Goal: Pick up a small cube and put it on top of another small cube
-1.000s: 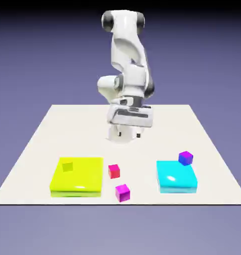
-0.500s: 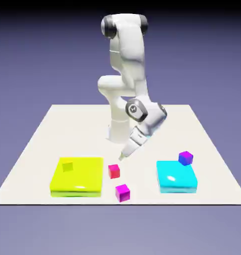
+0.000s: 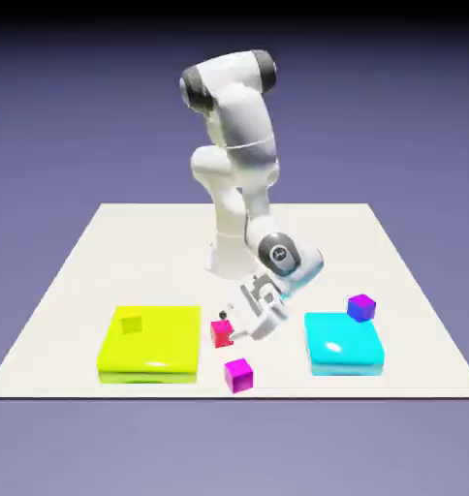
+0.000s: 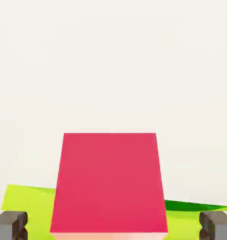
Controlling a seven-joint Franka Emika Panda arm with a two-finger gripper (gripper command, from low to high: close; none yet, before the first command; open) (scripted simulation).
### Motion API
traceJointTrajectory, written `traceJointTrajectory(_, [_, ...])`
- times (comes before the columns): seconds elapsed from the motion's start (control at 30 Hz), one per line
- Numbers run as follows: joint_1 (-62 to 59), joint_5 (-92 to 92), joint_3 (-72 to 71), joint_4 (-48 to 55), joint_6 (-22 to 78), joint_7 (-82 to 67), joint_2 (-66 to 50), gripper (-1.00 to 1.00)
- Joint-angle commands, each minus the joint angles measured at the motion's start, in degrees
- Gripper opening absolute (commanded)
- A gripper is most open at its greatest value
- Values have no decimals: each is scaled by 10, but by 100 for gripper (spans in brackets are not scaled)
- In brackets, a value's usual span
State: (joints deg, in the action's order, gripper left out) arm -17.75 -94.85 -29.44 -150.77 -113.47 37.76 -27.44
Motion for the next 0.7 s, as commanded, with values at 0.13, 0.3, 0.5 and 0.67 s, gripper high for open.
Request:
traceJointTrajectory(0.13, [6,73,-44,-23,-9,-31,62,-100])
traceJointTrajectory(0.3, [-50,66,-121,-23,-26,-96,96,-100])
traceJointTrajectory(0.5, [-174,-56,-217,10,-48,-183,76,-100])
traceJointTrajectory(0.67, [-278,-157,-297,37,-67,-256,58,-100])
